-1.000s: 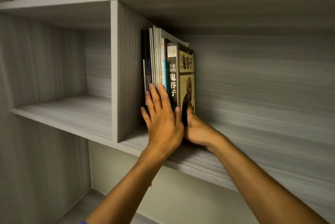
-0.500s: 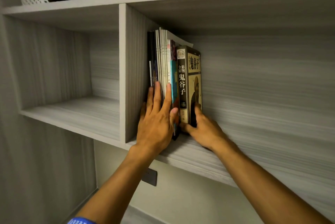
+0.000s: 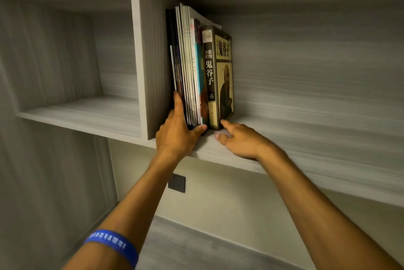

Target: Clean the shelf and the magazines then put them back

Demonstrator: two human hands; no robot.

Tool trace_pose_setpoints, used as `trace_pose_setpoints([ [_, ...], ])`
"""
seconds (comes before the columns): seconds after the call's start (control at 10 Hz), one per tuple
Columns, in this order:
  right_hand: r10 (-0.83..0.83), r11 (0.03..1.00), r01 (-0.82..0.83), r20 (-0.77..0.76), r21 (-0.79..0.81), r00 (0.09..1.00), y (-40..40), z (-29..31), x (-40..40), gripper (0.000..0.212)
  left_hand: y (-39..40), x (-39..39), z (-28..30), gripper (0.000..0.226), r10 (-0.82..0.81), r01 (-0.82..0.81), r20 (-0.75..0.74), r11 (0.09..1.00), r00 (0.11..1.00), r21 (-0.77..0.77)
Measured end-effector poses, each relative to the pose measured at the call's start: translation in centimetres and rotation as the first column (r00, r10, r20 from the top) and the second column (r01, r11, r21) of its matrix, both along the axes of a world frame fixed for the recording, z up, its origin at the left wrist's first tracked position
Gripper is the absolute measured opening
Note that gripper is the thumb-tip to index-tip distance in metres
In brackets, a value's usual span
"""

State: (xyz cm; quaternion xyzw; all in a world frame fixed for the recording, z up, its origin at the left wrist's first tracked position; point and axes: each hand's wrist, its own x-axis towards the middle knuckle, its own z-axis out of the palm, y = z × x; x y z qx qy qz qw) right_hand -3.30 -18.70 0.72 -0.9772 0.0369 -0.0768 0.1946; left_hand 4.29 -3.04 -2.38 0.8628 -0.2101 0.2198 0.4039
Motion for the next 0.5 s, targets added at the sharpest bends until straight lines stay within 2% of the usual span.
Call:
trace_pose_setpoints([
  [0.1,0.071,0.983,-0.055,0.088,-0.174,0.994,1.3,-1.7,-4.2,0.052,0.1,-2.0,-2.3,0.068,0.113,-0.118,0.169,0.993,0.979,0.018],
  [0.2,0.131,0.95,-0.019,0.343,-0.313,0.93,2.5,-5.1,-8.2,0.051,0.0,-4.4,-5.1,0.06,0.07,-0.073,0.306,0.997,0.949,-0.002],
  [0.3,0.065,0.998,-0.063,0.618,-0.025,0.783,3.0,-14.6,-13.7,0.045,-0.6,-8.9,-11.8,0.064,-0.093,0.094,0.325,0.995,0.941,0.014],
  [0.4,-0.125,0.984,0.039,0.511,0.176,0.85,2.2,-23.5,-16.7,0.037,-1.1,-12.3,-18.4,0.065,-0.183,0.182,0.193,0.983,0.964,0.022],
  [0.5,-0.379,0.894,0.352,0.048,0.276,0.924,-0.4,-35.0,-19.9,0.047,-1.9,-14.9,-29.2,0.064,-0.222,0.232,-0.14,0.971,0.965,0.059],
])
